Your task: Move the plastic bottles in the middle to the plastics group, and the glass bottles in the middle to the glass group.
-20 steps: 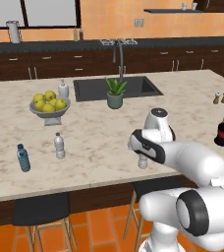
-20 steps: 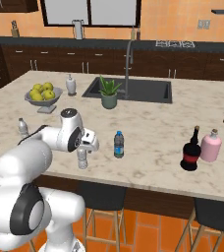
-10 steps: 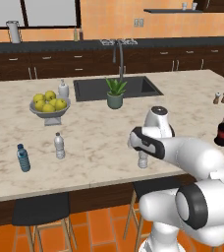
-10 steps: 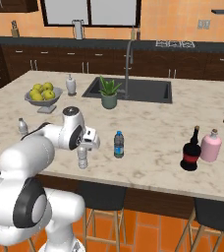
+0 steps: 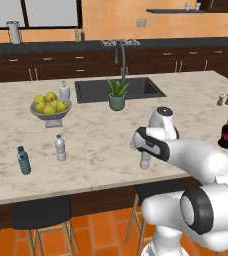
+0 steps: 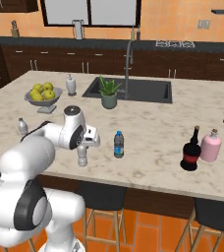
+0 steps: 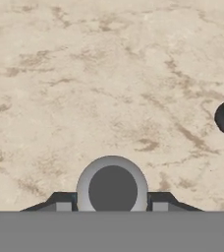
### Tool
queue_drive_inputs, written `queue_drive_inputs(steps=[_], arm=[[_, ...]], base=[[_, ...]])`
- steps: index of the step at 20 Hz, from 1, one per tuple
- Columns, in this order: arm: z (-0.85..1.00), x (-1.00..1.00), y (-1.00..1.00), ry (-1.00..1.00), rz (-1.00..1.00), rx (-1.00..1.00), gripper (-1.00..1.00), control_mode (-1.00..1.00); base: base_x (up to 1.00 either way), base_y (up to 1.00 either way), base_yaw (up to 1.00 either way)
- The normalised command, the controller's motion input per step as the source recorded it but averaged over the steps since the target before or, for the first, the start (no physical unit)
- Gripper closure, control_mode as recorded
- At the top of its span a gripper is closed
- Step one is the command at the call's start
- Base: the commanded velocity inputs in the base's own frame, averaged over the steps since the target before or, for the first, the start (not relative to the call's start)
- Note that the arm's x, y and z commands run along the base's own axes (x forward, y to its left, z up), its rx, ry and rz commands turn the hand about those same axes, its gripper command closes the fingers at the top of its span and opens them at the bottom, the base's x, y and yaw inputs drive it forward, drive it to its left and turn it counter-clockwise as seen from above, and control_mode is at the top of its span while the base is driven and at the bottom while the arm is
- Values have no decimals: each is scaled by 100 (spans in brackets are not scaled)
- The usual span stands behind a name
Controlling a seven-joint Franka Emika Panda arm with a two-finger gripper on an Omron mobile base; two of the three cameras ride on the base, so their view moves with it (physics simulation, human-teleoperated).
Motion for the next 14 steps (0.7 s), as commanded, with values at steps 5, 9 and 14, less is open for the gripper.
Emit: queue_drive_inputs(steps=[5,9,14], arm=[[40,8,30,-13,7,11,100,-100],[26,38,69,-2,6,5,100,-100],[23,37,76,0,3,0,100,-100]], base=[[0,0,0],[0,0,0],[0,0,0]])
